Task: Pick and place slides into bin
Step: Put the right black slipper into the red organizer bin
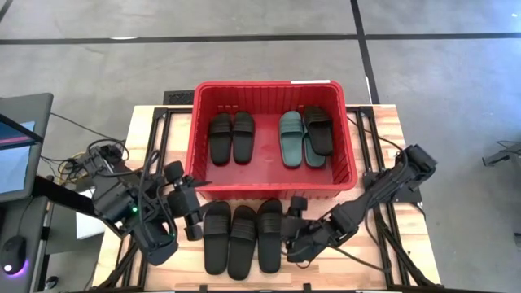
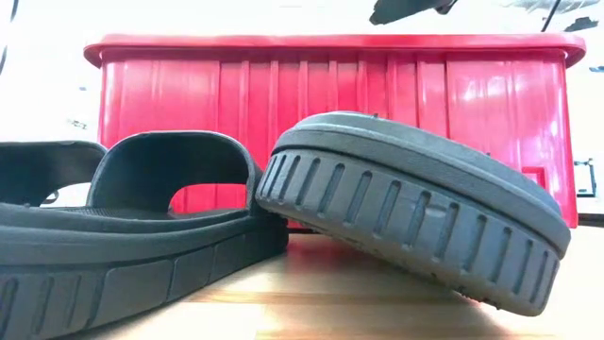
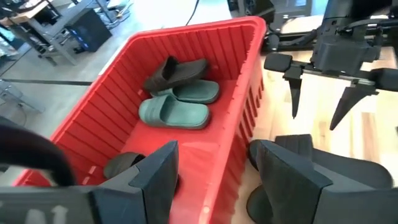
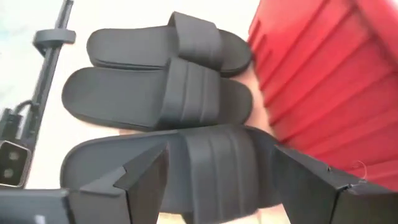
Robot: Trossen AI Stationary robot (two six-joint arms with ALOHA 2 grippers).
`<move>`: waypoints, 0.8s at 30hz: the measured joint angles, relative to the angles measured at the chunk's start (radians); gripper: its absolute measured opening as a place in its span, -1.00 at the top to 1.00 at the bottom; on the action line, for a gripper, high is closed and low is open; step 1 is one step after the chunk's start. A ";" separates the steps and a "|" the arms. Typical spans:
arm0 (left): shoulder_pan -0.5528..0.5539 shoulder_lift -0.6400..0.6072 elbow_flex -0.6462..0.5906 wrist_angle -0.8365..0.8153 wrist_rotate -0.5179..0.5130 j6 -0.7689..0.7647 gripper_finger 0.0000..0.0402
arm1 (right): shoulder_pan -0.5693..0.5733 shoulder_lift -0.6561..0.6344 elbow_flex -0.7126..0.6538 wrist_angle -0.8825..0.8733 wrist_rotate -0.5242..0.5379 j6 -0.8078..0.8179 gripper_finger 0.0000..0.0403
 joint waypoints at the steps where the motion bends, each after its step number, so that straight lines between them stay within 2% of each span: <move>1: -0.006 0.000 0.000 0.000 0.005 -0.001 -0.03 | 0.004 0.008 0.000 0.004 0.000 0.006 -0.29; 12: -0.050 0.000 0.000 0.000 0.015 -0.011 -0.03 | 0.044 0.114 0.000 0.052 -0.008 0.021 -0.29; 20: -0.050 0.000 0.000 0.000 0.016 -0.011 -0.03 | 0.035 0.174 0.002 0.052 0.063 0.024 -0.29; 24: -0.050 0.000 0.000 0.000 0.016 -0.011 -0.03 | 0.026 0.204 0.009 0.046 0.065 0.023 -0.29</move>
